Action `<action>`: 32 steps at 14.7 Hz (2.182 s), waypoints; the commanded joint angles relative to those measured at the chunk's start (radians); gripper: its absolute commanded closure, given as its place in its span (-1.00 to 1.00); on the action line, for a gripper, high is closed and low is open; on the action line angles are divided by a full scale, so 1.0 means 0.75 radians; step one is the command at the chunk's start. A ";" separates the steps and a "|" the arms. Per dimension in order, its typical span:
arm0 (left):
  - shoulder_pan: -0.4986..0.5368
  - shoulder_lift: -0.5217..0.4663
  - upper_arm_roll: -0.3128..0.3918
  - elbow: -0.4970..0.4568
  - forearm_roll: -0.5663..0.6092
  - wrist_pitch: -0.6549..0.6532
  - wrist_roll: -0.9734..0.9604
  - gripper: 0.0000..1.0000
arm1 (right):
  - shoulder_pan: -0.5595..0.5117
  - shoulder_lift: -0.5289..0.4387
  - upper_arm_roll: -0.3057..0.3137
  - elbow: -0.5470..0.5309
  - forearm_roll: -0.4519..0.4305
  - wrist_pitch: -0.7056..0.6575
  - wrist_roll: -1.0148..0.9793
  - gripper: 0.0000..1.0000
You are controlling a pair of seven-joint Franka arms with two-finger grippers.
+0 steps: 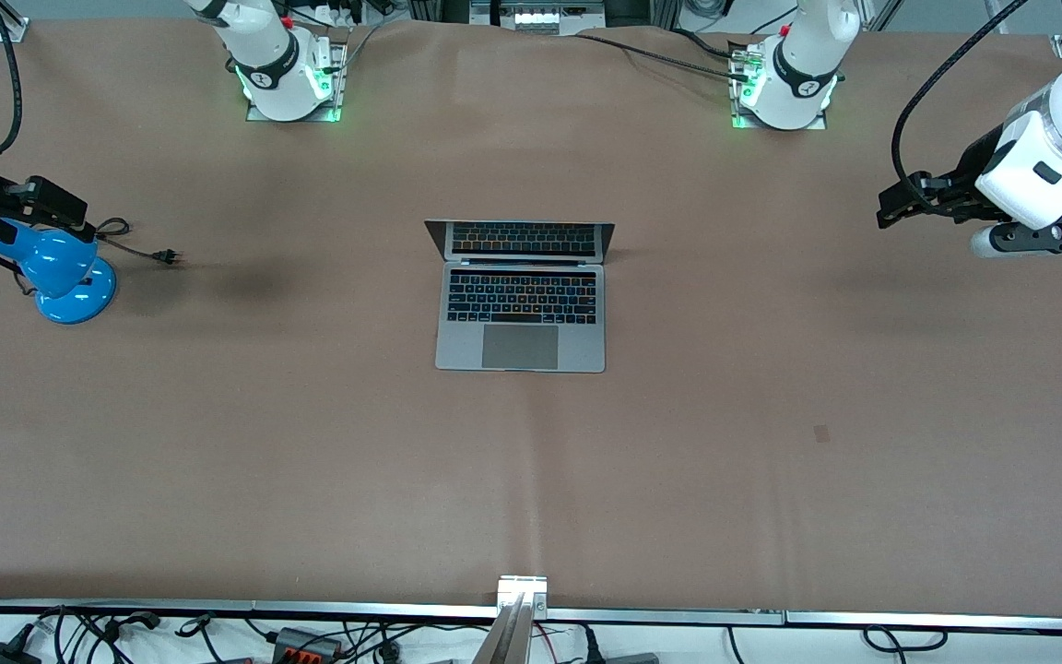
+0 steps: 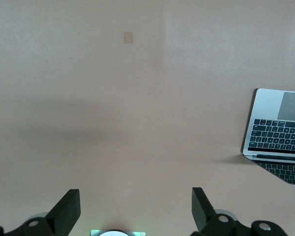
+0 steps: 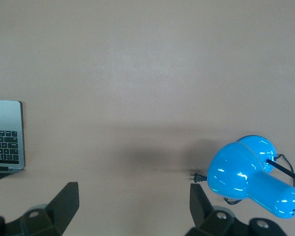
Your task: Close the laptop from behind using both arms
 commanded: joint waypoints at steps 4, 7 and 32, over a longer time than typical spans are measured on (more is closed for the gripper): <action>-0.016 0.023 0.014 0.041 0.018 -0.029 0.013 -1.00 | 0.002 -0.013 0.000 -0.001 0.010 -0.008 0.011 -1.00; -0.012 0.023 0.016 0.041 0.018 -0.038 0.024 0.06 | 0.002 -0.013 0.000 -0.001 0.010 -0.006 0.011 -1.00; -0.032 0.084 -0.483 -0.366 -0.444 0.340 -0.207 1.00 | 0.123 0.122 0.020 -0.099 0.374 -0.346 0.013 1.00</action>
